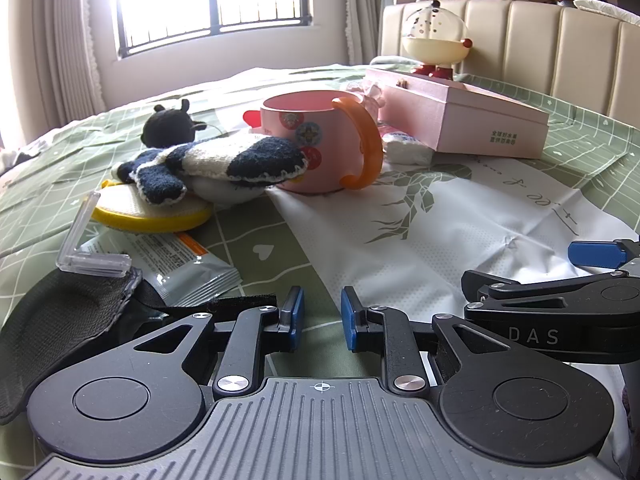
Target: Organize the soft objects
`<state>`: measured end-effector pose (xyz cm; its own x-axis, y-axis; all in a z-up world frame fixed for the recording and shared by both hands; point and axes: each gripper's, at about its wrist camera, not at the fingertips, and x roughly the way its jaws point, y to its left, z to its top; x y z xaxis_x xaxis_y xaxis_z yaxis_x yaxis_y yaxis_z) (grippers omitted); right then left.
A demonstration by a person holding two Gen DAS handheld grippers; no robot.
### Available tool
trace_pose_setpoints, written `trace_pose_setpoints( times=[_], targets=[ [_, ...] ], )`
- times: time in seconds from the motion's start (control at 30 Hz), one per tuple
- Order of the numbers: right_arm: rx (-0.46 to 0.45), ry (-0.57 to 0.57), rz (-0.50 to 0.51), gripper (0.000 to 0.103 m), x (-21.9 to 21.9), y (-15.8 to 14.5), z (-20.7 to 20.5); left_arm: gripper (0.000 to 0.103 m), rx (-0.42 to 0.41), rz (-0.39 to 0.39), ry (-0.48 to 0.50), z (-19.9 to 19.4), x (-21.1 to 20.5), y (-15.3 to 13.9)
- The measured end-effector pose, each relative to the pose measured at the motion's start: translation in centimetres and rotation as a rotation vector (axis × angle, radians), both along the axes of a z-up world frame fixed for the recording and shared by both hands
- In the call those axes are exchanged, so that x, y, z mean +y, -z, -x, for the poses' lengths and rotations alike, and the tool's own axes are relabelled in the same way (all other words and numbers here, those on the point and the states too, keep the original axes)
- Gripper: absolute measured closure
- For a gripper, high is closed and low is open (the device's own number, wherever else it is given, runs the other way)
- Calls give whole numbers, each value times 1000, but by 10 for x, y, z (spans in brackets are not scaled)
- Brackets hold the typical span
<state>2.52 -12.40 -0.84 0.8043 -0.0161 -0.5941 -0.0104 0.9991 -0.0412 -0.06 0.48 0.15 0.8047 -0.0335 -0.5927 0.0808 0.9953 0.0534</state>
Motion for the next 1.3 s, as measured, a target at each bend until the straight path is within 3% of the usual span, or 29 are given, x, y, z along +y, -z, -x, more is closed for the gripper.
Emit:
trace_pose_setpoints(
  times=[1.3],
  targets=[
    [1,0,2,0,1,2,-2,80,-4,8,-2,1,0,-4]
  ],
)
